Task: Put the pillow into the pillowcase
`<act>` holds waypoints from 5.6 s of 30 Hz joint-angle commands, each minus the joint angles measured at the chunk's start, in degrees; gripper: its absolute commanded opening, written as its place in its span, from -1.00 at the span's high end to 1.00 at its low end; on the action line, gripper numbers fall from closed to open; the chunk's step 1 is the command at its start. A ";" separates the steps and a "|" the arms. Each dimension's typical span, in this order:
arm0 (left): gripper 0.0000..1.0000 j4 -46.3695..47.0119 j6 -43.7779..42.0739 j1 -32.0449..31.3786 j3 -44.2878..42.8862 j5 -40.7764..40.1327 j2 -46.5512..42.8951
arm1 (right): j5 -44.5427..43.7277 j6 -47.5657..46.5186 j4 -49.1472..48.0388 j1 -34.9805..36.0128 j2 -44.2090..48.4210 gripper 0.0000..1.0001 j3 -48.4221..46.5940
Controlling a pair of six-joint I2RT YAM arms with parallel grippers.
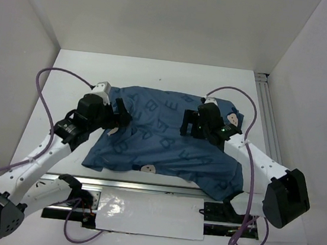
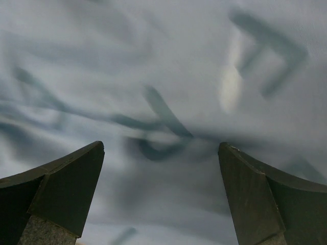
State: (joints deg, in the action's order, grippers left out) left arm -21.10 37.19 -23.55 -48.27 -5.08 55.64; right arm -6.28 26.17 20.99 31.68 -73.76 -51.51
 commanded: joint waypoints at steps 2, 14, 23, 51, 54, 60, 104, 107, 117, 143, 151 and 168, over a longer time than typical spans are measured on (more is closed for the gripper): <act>-0.98 12.97 -4.58 -0.71 6.60 16.39 2.97 | -0.75 1.42 2.74 -2.14 3.00 -1.00 0.18; -0.98 14.69 -7.65 -2.38 -13.56 17.30 41.19 | 14.51 -4.28 -14.51 -13.39 -20.16 -1.00 -1.52; -0.98 5.99 -8.80 7.47 -39.52 18.44 60.38 | 20.96 -9.91 -13.71 -16.38 -40.14 -1.00 -30.39; -0.58 15.62 12.55 42.79 9.07 19.66 24.24 | 1.36 5.38 4.40 -30.63 15.92 -1.00 4.57; -0.56 18.28 13.96 42.80 7.06 25.11 30.20 | 1.89 4.68 8.62 -30.63 16.63 -1.00 6.41; -0.48 24.00 17.21 42.80 5.64 31.27 35.76 | 1.27 5.91 11.35 -30.63 19.87 -1.00 11.59; 1.00 29.36 8.78 39.90 10.04 25.29 26.19 | -9.26 1.43 -5.71 -26.15 -6.24 1.00 9.15; 1.00 30.59 8.17 39.90 8.90 26.96 26.19 | -16.02 -1.11 -2.28 -25.62 0.61 1.00 0.64; 1.00 25.76 6.84 38.15 2.49 22.75 23.03 | 2.96 -13.06 2.90 -23.95 -6.53 1.00 -59.70; 1.00 -0.65 1.40 44.03 -27.97 8.79 14.25 | -12.48 -28.51 -26.24 -22.64 -5.63 1.00 -93.52; 1.00 -18.16 -4.22 47.19 -54.36 -5.10 7.48 | -23.07 -44.79 -29.26 -12.63 5.02 1.00 -90.71; 1.00 -18.90 -11.09 47.19 -66.63 -8.29 8.70 | -39.31 -60.87 -31.78 7.76 4.32 1.00 -82.29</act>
State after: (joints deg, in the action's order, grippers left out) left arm -37.32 31.81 21.47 -123.68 -1.37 58.96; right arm -25.61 -23.29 7.49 36.38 -67.64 -137.58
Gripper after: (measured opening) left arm 0.043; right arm 0.008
